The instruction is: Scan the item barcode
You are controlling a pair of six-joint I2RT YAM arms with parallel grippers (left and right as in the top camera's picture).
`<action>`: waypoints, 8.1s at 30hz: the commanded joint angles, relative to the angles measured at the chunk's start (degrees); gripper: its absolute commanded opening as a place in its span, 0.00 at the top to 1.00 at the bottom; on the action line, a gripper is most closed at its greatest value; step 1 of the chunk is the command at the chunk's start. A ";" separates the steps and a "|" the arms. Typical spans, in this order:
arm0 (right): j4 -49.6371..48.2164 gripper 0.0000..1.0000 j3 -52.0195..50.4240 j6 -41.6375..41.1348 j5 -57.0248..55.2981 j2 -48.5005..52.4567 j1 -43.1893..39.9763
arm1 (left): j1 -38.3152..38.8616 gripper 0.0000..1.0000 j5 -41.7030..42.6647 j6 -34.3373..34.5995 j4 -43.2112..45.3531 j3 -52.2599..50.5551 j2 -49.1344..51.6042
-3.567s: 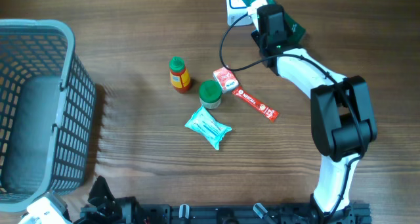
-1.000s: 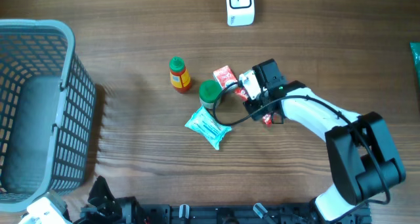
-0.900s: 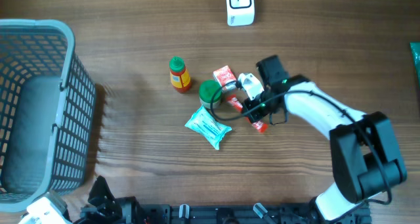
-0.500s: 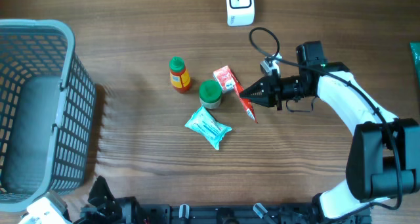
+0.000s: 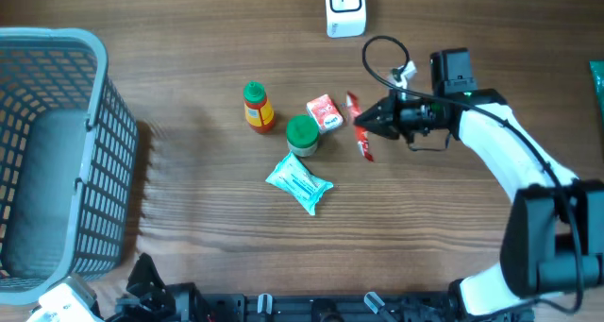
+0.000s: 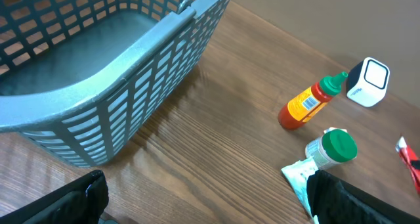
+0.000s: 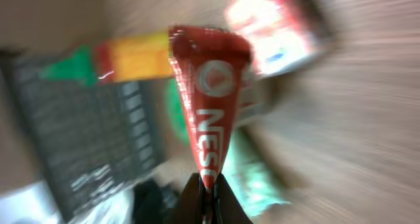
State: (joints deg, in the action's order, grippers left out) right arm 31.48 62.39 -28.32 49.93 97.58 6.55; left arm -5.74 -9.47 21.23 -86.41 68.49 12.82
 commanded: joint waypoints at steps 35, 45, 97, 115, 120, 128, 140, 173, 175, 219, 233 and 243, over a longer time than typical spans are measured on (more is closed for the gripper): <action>-22.49 0.96 51.82 0.09 -73.13 35.08 2.91 | -0.39 0.00 0.46 -1.11 0.20 0.20 -0.46; 8.83 0.91 51.25 10.23 -71.23 33.11 -31.10 | -0.39 0.00 0.46 -1.11 0.20 0.20 -0.46; -5.09 0.53 12.17 -40.65 -39.58 18.36 18.32 | -0.39 0.00 0.46 -1.11 0.20 0.20 -0.46; 4.46 0.96 12.17 8.96 -17.05 6.25 3.67 | -0.39 0.00 0.46 -1.14 0.20 0.20 -0.46; 13.60 0.96 12.17 12.50 -8.61 1.73 1.46 | -0.39 0.00 0.48 -1.11 0.20 0.20 -0.46; 24.70 0.96 12.17 70.49 17.20 -3.58 1.46 | -0.39 0.00 0.46 -1.11 0.20 0.20 -0.46; 60.67 0.95 12.17 138.27 24.74 -12.52 1.46 | -0.39 0.00 0.46 -1.11 0.20 0.20 -0.46; -50.82 0.95 12.46 -77.61 2.95 19.04 1.62 | -0.39 0.00 0.46 -1.11 0.20 0.20 -0.46; -56.61 0.95 13.97 -85.59 -0.68 23.19 1.62 | -0.39 0.00 0.46 -1.11 0.20 0.20 -0.46; 21.16 0.11 41.92 -19.28 -57.31 22.62 -44.33 | -0.39 0.00 0.46 -1.11 0.20 0.20 -0.46; 35.85 0.09 41.90 -21.68 -33.46 13.62 -9.66 | -0.39 0.00 0.46 -1.11 0.20 0.20 -0.46; 30.71 0.00 41.83 18.12 -32.48 13.64 15.74 | -0.39 0.00 0.46 -1.11 0.20 0.20 -0.46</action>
State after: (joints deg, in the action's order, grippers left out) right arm 61.54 104.25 -39.66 14.76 111.79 19.46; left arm -5.74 -9.08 21.06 -86.35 68.58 12.73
